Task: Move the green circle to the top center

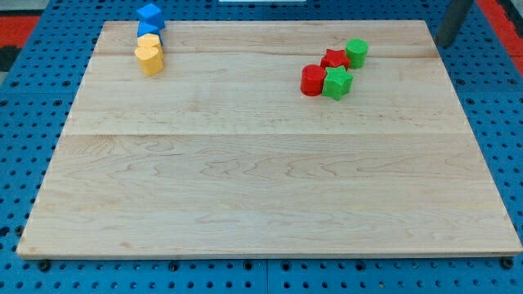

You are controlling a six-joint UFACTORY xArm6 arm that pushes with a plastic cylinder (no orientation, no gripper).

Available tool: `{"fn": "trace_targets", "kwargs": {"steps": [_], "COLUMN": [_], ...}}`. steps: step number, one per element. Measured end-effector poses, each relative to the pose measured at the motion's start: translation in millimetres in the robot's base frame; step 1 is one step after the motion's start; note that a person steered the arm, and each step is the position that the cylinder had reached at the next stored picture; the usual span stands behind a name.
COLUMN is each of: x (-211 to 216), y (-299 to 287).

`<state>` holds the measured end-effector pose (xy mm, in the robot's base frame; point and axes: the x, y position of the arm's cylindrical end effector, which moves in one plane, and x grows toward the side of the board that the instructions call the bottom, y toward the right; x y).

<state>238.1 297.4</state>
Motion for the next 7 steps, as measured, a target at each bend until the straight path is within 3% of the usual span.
{"fn": "trace_targets", "kwargs": {"steps": [2, 4, 6, 7], "x": [-10, 11, 40, 40], "y": [-16, -98, -60, -139]}}
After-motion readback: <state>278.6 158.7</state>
